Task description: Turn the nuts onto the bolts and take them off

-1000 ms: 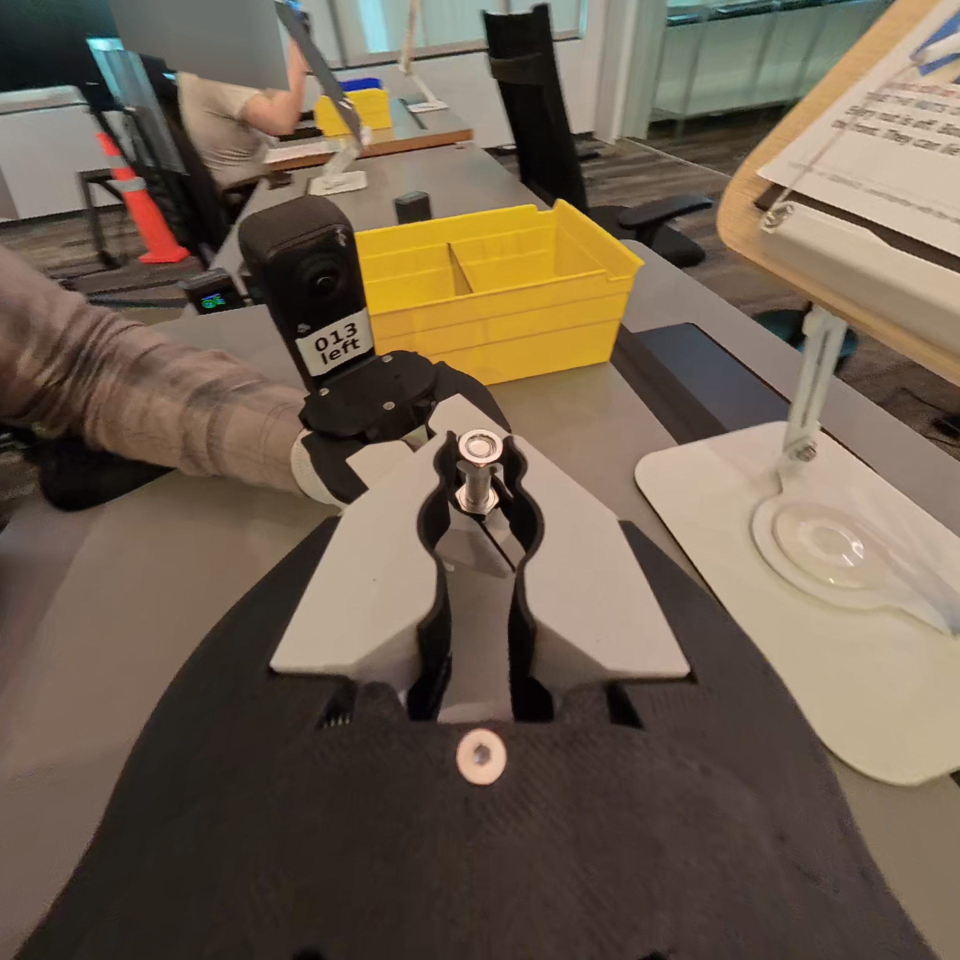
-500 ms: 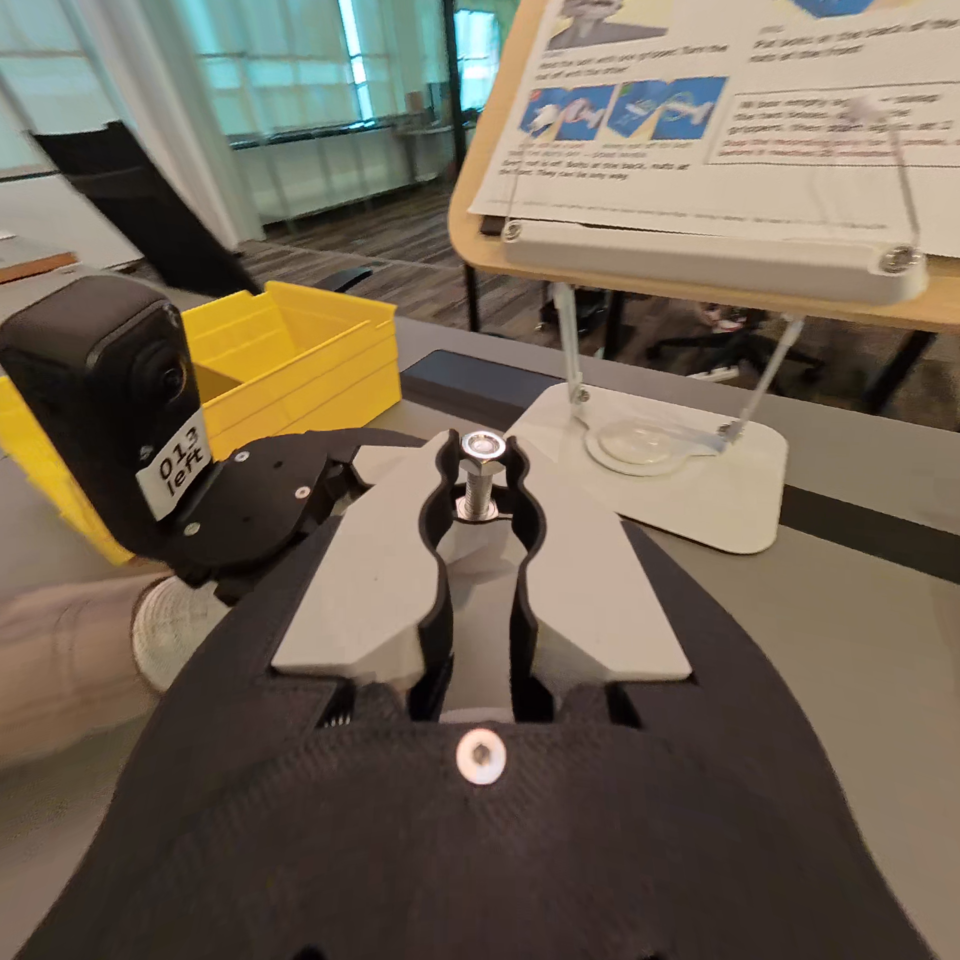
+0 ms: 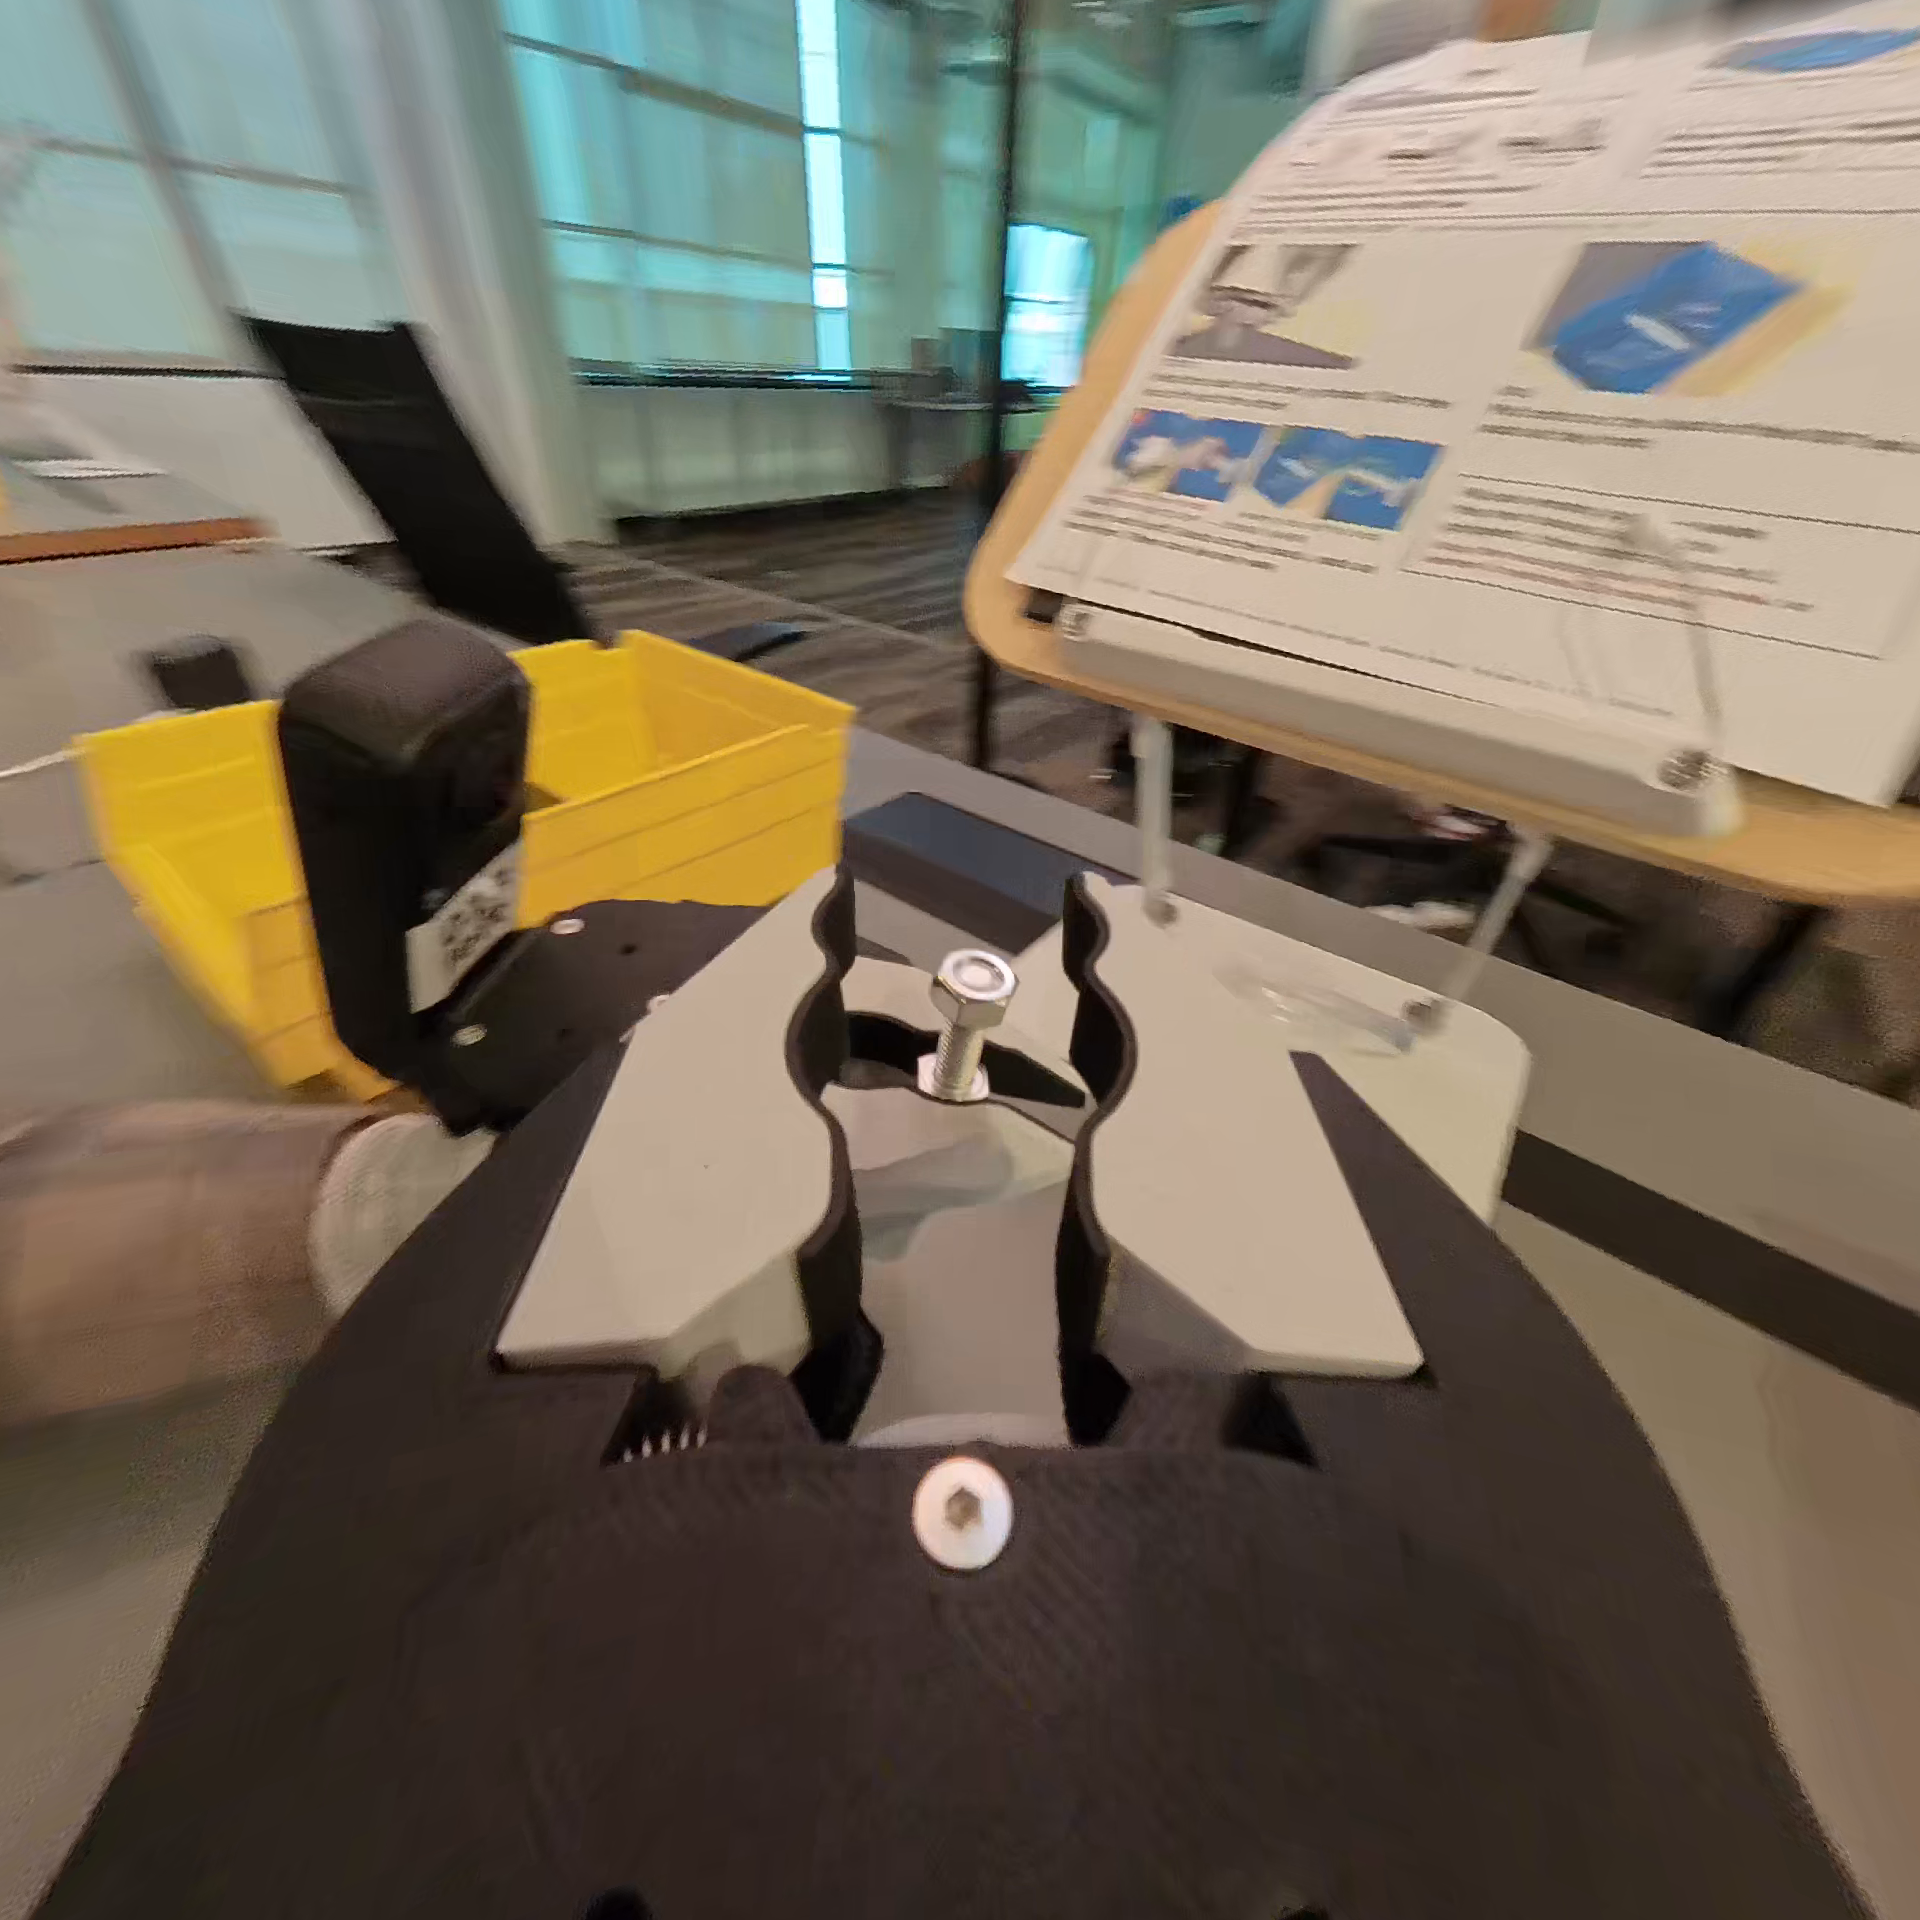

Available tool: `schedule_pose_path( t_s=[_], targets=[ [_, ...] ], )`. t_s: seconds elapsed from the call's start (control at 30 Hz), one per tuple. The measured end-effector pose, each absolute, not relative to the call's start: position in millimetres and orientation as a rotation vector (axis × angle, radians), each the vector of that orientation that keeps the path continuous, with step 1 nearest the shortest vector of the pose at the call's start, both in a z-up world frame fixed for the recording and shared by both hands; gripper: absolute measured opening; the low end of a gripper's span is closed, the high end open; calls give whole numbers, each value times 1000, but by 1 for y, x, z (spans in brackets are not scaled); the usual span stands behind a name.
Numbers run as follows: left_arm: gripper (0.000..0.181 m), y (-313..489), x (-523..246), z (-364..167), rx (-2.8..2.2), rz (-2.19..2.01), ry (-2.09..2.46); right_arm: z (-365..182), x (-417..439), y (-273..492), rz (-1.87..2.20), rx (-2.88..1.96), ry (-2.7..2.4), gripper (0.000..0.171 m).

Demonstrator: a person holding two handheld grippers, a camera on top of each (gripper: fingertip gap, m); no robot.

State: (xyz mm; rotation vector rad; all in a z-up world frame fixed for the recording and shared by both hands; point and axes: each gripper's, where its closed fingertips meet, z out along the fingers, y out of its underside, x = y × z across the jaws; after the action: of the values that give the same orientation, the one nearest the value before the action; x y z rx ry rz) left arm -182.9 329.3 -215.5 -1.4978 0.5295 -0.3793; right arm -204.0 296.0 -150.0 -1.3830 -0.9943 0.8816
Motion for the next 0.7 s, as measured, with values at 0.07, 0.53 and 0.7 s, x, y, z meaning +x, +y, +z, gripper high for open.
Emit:
schedule_pose_path(
  t_s=[0.07,0.53,0.7],
  targets=[
    [14,329,-183,-215,-1496,-386,528,-147,-201,296,994,-1362,-1131,38],
    [15,327,-182,-214,-1485,-435,541,-170,-198,285,1578,-927,-1784,35],
    [15,327,-181,-214,-1486,-441,543,-172,-203,294,1657,-882,-1780,34]
  ],
)
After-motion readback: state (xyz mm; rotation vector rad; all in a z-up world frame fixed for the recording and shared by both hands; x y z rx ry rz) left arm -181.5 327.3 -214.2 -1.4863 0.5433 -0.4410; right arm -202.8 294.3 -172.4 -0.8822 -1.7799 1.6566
